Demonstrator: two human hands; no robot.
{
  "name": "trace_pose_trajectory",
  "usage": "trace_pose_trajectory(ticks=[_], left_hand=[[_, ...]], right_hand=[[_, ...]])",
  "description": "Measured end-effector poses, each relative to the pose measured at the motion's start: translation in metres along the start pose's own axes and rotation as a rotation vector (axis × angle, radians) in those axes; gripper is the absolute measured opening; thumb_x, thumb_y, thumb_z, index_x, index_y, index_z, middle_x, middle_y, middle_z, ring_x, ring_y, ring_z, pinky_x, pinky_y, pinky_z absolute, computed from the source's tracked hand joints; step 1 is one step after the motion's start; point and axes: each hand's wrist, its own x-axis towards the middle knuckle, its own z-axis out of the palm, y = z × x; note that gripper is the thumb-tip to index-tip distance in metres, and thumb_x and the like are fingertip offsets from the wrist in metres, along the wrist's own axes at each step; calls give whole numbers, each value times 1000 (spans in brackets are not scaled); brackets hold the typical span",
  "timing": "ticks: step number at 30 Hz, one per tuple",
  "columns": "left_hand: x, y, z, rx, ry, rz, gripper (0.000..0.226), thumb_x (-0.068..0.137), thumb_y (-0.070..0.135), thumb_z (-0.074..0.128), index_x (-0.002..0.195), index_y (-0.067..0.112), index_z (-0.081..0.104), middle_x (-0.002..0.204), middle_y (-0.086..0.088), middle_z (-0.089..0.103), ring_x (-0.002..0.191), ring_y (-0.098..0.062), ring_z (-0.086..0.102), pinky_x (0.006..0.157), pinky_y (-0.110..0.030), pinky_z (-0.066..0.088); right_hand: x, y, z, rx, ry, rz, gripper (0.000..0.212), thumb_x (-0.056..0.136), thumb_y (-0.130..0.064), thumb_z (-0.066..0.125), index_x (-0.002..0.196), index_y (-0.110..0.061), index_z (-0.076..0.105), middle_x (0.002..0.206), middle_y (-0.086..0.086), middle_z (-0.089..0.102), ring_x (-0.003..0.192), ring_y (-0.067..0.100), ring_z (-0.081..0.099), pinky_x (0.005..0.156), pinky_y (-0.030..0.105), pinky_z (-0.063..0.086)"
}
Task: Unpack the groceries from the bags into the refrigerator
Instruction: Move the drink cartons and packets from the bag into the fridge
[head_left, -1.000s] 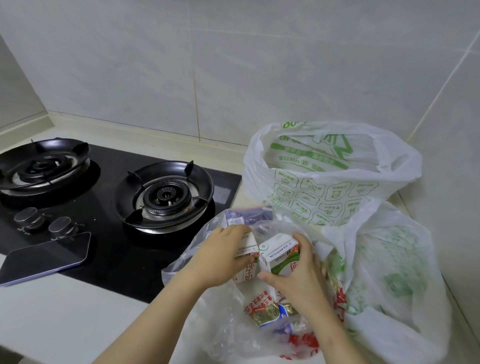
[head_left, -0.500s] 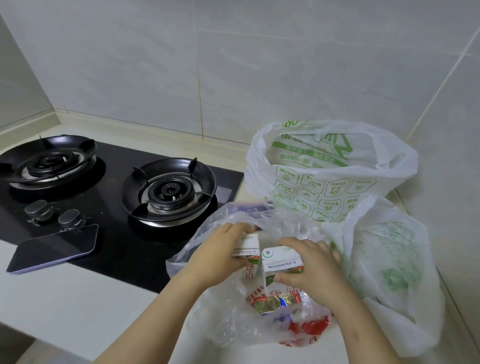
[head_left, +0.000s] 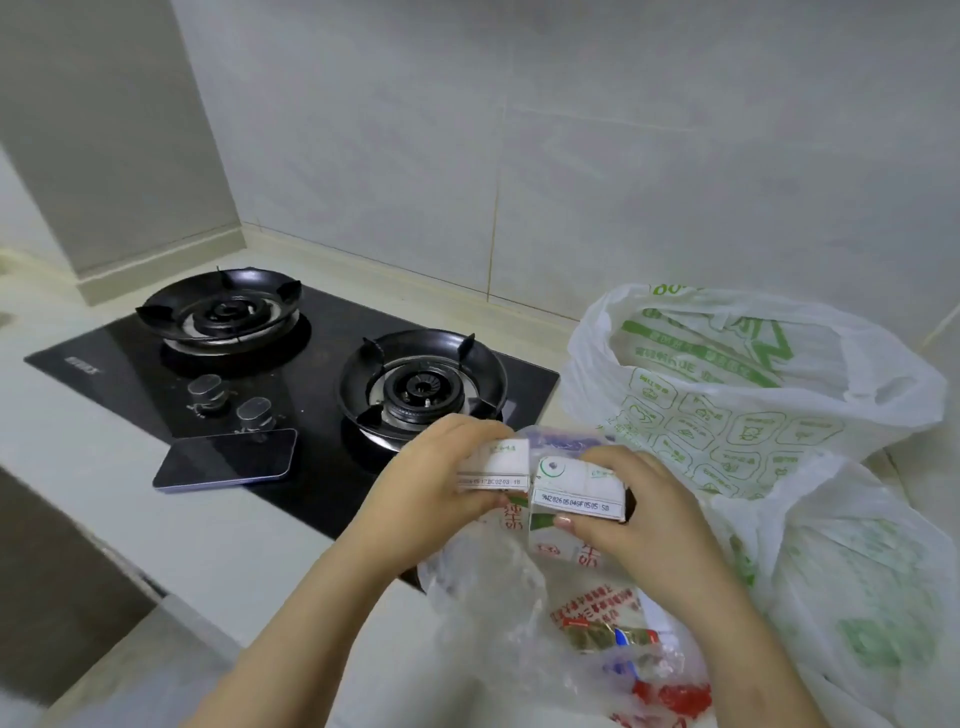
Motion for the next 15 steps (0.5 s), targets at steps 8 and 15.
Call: trace_pose_trajectory(ticks=[8,15], left_hand=[[-67,-19,-98,120,167,-167,43,76,26,75,113,36,54,100,26,49,99,4,47,84,-21,43],[-200,-40,-189,246,325,-385,42,77,33,74,115,37,55,102,24,52,94,5,49,79,-20,46]], right_hand=[[15,-95,52,149,-129,-248,48,67,-20,82,89,-49,50,97,-18,51,92,-11,47,69,7,39],[-15,-205,133,290,-398,-472,42,68,-15,80,88,-43,56,96,-12,54,90,-11,48,67,3,37]])
